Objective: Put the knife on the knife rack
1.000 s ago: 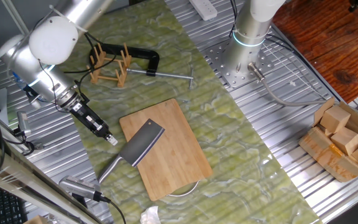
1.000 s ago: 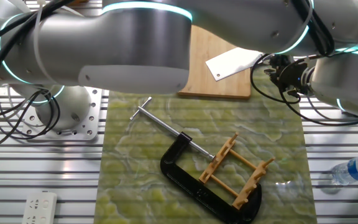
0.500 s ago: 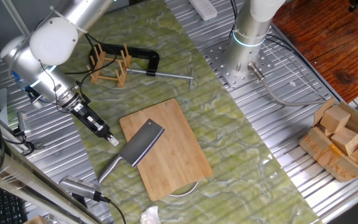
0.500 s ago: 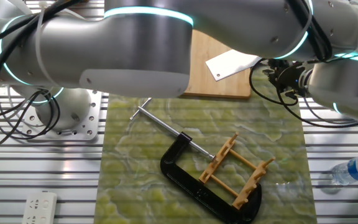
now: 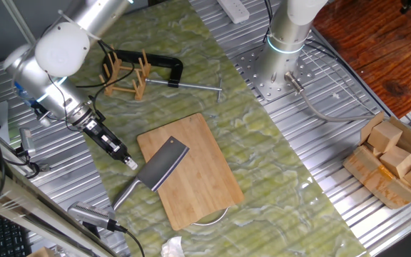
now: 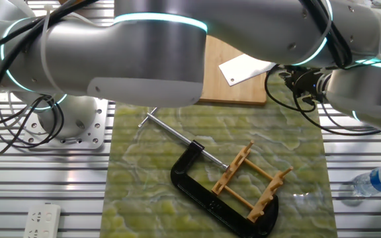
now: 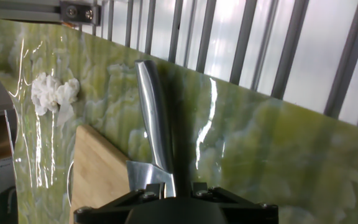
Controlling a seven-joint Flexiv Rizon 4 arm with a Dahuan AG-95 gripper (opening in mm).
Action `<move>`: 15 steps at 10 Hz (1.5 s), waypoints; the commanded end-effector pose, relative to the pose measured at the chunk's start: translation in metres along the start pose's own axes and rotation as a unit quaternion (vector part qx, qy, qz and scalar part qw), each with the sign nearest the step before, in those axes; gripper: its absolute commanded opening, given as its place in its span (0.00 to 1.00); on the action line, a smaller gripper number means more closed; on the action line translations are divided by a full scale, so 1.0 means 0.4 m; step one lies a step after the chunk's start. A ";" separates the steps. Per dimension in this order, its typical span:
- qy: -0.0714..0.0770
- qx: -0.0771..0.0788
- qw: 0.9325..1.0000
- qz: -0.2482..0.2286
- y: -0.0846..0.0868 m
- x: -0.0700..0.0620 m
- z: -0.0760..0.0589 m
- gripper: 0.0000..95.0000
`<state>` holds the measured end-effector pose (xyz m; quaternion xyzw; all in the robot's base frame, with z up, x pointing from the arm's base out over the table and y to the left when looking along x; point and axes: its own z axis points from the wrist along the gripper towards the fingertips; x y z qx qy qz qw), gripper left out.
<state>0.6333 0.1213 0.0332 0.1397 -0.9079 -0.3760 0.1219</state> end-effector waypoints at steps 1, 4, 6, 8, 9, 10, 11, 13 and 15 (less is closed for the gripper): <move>0.000 -0.001 1.000 0.001 0.000 -0.003 0.003 0.20; 0.000 0.000 1.000 0.000 0.002 -0.006 0.019 0.40; -0.001 0.000 1.000 0.000 0.003 -0.008 0.029 0.40; 0.000 0.002 1.000 0.003 0.006 -0.010 0.035 0.40; 0.000 0.002 1.000 0.002 0.007 -0.011 0.036 0.40; 0.000 0.002 1.000 0.002 0.009 -0.013 0.040 0.40; 0.000 0.002 1.000 0.002 0.011 -0.014 0.043 0.40; 0.000 0.004 1.000 0.001 0.013 -0.015 0.043 0.40; 0.009 0.005 1.000 -0.013 0.013 -0.015 0.043 0.40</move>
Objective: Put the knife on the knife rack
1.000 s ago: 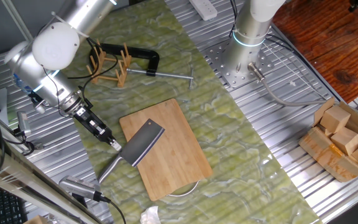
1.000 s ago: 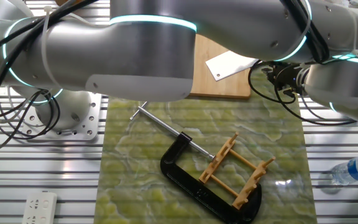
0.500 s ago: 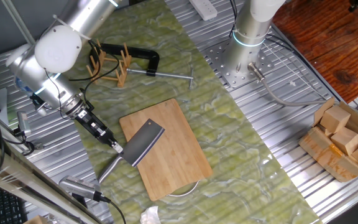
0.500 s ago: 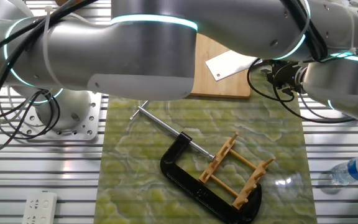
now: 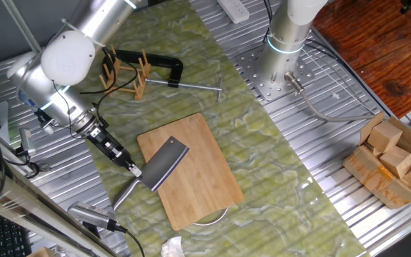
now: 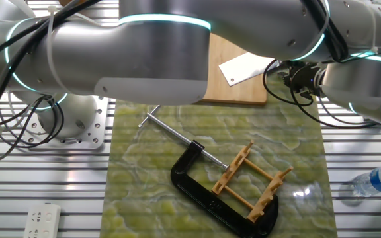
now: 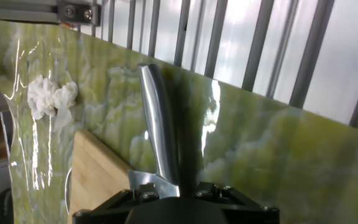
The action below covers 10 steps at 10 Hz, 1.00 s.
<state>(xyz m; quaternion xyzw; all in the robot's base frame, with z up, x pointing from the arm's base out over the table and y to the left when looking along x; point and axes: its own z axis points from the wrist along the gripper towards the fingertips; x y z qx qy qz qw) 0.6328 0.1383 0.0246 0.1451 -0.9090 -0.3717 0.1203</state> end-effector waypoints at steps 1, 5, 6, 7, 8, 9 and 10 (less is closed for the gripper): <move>0.020 -0.002 1.000 -0.013 -0.001 0.001 0.000 0.40; 0.047 0.007 0.999 -0.021 -0.001 0.001 0.000 0.40; 0.047 0.007 0.999 -0.021 -0.001 0.001 0.000 0.40; 0.049 0.009 0.999 -0.019 -0.001 0.001 0.000 0.40; 0.049 0.008 0.999 -0.018 -0.001 0.001 0.000 0.40; 0.049 0.007 0.999 -0.018 -0.001 0.001 0.000 0.40; 0.048 0.005 0.999 -0.019 -0.001 0.001 0.000 0.40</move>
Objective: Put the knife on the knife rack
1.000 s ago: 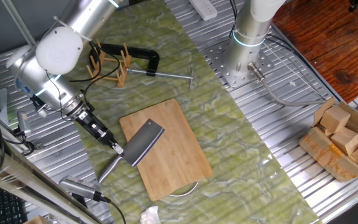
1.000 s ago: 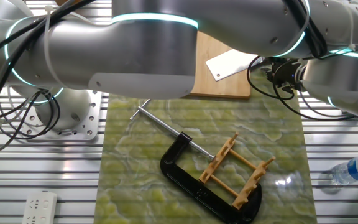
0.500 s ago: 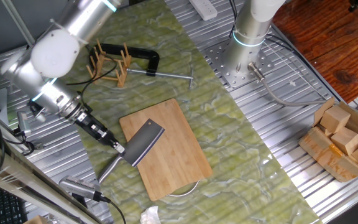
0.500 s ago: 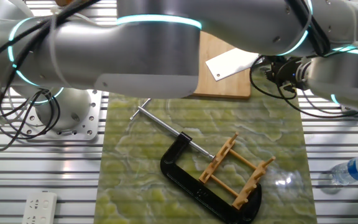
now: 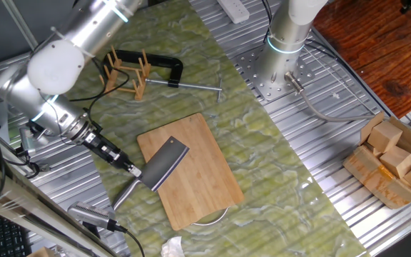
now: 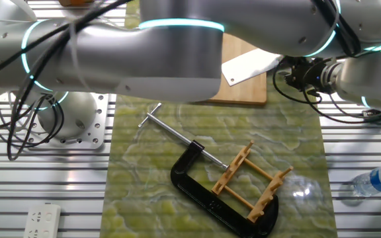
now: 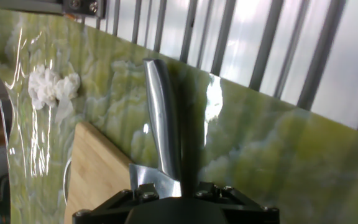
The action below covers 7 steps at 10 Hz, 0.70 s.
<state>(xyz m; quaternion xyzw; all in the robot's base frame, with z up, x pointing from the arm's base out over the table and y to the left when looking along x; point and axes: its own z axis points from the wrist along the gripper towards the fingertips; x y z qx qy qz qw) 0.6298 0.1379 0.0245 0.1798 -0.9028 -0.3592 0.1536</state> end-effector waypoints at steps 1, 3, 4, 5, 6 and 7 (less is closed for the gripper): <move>0.002 -0.004 1.000 -0.004 -0.001 -0.006 -0.002 0.40; 0.002 -0.004 1.000 -0.004 -0.001 -0.006 -0.002 0.40; 0.001 -0.006 1.000 -0.008 -0.001 -0.008 0.002 0.40; 0.002 -0.006 1.000 -0.007 -0.001 -0.009 0.005 0.40; 0.002 -0.006 1.000 -0.006 -0.002 -0.011 0.012 0.40; 0.001 -0.007 1.000 -0.005 -0.002 -0.011 0.015 0.40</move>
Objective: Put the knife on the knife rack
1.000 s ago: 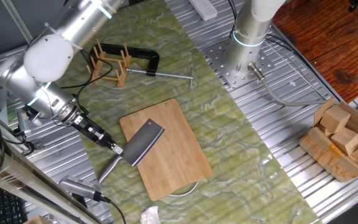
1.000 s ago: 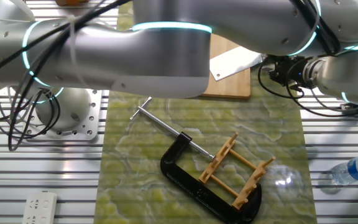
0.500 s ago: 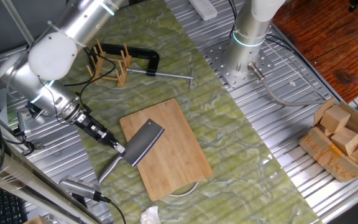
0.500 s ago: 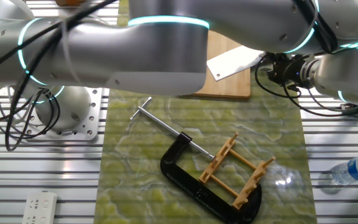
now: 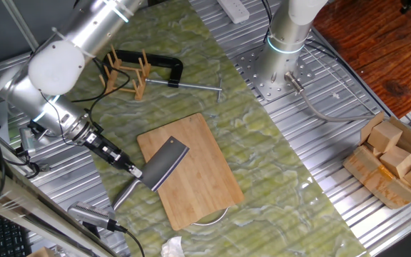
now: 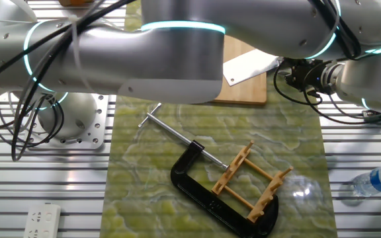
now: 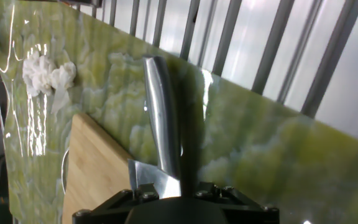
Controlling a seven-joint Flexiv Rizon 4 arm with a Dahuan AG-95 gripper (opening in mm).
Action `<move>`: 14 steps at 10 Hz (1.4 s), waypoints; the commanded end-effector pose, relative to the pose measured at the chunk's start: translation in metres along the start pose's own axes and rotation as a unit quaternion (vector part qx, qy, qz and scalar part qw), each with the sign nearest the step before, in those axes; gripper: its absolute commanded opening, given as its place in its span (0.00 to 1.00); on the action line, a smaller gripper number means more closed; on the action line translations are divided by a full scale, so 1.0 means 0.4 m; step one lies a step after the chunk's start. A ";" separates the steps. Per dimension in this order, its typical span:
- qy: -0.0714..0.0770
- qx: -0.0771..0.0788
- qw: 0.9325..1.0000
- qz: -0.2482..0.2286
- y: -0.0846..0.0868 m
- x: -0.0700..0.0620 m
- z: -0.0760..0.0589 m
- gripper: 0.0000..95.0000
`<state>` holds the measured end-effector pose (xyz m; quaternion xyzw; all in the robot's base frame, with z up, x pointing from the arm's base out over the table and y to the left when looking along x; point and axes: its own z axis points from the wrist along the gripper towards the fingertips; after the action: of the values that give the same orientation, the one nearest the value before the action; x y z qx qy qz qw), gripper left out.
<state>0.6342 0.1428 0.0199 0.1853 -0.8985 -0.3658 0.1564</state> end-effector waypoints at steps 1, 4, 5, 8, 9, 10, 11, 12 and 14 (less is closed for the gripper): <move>-0.003 -0.003 1.000 0.004 0.007 0.005 0.000 0.40; -0.005 -0.001 1.000 0.003 0.010 0.006 0.001 0.40; -0.005 0.000 1.000 0.004 0.010 0.005 0.003 0.40; -0.005 0.001 1.000 0.006 0.018 0.001 0.004 0.40; -0.005 0.001 1.000 0.007 0.021 0.001 0.005 0.40; -0.006 0.002 1.000 0.009 0.027 0.003 0.011 0.40; -0.007 0.002 1.000 0.009 0.029 0.005 0.015 0.40; -0.007 0.004 1.000 0.010 0.033 0.010 0.021 0.40; -0.009 0.006 1.000 0.012 0.040 0.017 0.028 0.40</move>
<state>0.6171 0.1584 0.0247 0.1722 -0.9044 -0.3603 0.1502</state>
